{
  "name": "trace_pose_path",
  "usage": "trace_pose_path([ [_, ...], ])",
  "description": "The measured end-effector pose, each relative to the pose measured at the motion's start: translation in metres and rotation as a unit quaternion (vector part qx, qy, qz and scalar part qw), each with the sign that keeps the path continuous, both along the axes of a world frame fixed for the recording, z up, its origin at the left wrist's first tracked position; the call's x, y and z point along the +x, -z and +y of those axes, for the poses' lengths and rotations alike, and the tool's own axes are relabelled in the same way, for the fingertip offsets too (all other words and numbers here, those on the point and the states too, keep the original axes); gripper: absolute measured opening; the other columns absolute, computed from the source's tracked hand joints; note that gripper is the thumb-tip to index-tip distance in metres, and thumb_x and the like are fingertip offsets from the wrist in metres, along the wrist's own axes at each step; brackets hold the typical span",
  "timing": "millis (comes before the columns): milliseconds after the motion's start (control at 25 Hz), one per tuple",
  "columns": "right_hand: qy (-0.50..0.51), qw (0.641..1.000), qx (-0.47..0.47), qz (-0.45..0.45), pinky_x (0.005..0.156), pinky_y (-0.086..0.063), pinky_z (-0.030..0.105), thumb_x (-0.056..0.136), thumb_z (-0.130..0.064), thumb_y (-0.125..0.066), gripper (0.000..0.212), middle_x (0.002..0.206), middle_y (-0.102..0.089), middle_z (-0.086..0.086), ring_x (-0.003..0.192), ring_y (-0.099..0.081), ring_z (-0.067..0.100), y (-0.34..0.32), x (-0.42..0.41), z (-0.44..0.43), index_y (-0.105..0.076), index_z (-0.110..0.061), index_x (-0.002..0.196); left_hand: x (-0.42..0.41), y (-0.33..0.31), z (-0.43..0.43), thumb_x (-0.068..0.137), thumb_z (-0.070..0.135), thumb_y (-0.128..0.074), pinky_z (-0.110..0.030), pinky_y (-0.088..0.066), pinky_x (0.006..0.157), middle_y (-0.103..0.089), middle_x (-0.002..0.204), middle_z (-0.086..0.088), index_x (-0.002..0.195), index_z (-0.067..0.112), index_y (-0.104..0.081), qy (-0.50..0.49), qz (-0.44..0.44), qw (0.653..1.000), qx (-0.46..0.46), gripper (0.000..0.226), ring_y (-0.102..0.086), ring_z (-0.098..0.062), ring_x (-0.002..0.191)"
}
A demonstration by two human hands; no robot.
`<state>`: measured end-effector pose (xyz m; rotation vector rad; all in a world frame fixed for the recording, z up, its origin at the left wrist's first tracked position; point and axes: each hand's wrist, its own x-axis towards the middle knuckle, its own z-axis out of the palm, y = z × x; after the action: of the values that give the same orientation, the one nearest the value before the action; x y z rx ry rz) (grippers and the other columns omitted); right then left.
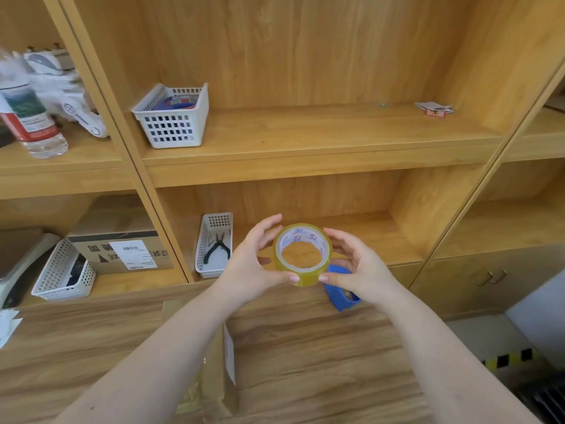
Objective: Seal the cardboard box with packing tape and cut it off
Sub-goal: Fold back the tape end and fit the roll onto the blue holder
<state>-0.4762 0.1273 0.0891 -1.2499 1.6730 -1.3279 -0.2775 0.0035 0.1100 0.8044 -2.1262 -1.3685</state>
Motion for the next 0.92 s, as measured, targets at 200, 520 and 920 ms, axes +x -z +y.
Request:
trace_pose_path([
  [200, 0.033, 0.998, 0.033, 0.040, 0.105, -0.043, 0.032, 0.058, -0.024, -0.091, 0.101, 0.141, -0.047, -0.017, 0.128, -0.046, 0.001, 0.014, -0.023, 0.004, -0.035, -0.039, 0.142, -0.044, 0.011, 0.002, 0.058, 0.018, -0.093, -0.034, -0.050, 0.099, -0.053, 0.138, 0.014, 0.138, 0.046, -0.036, 0.010, -0.013, 1.000, -0.012, 0.103, -0.044, 0.000, 0.134],
  [520, 0.108, 0.991, 0.048, 0.055, 0.105, -0.044, 0.035, 0.060, -0.020, -0.091, 0.099, 0.136, -0.051, -0.015, 0.125, -0.048, 0.004, 0.049, -0.064, 0.010, -0.034, -0.038, 0.140, -0.105, 0.039, 0.001, 0.058, 0.019, -0.093, -0.016, -0.048, 0.085, -0.048, 0.144, 0.013, 0.140, 0.045, -0.034, 0.040, -0.047, 0.998, -0.011, 0.104, -0.048, -0.001, 0.125],
  [920, 0.168, 0.984, 0.059, 0.016, 0.104, -0.042, 0.026, 0.059, -0.012, -0.090, 0.096, 0.129, -0.054, -0.021, 0.123, -0.049, 0.001, 0.098, -0.109, 0.014, -0.039, -0.037, 0.136, -0.166, 0.084, -0.008, 0.054, 0.014, -0.095, -0.012, -0.049, 0.081, -0.051, 0.122, 0.010, 0.144, 0.033, -0.037, 0.046, -0.090, 0.994, 0.040, 0.109, -0.053, 0.001, 0.111],
])
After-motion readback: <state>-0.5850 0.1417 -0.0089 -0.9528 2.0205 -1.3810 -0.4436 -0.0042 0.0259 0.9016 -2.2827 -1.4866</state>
